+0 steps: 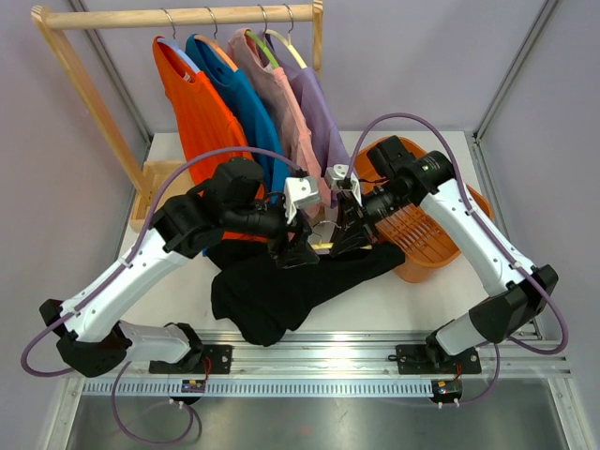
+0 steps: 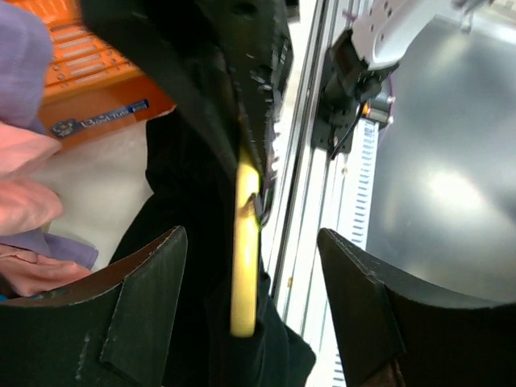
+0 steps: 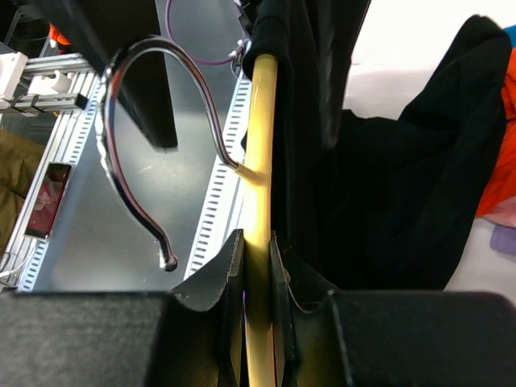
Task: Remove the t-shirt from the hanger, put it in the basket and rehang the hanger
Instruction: Remove the tshirt from the hanger
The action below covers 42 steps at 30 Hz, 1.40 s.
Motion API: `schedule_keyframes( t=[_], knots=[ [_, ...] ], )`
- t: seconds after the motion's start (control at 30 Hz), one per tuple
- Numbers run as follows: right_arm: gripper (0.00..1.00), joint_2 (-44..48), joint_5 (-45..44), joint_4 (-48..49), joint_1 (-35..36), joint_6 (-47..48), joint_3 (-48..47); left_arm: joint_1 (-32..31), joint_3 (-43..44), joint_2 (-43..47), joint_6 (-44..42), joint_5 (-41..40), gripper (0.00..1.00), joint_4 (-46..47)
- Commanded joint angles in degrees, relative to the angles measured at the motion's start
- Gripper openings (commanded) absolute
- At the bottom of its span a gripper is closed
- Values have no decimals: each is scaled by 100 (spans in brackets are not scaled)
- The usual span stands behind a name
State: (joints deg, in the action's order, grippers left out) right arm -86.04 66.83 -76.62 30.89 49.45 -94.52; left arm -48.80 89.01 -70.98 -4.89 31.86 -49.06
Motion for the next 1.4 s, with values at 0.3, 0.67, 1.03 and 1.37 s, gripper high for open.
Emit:
schedule_keyframes(
  t=[0.3, 0.67, 1.03, 1.37],
  knots=[
    [0, -106, 269, -152, 136, -58, -480, -359, 55, -109, -803, -1023, 43, 317],
    [0, -80, 313, -169, 136, -76, -488, -394, -16, -135, -1199, -594, 56, -24],
    [0, -159, 296, -336, 189, 56, -567, -394, 28, -74, -1498, -514, 60, -227],
    [0, -168, 217, -292, 338, 3, -655, -403, 406, -425, -1630, -637, 41, -464]
  ],
)
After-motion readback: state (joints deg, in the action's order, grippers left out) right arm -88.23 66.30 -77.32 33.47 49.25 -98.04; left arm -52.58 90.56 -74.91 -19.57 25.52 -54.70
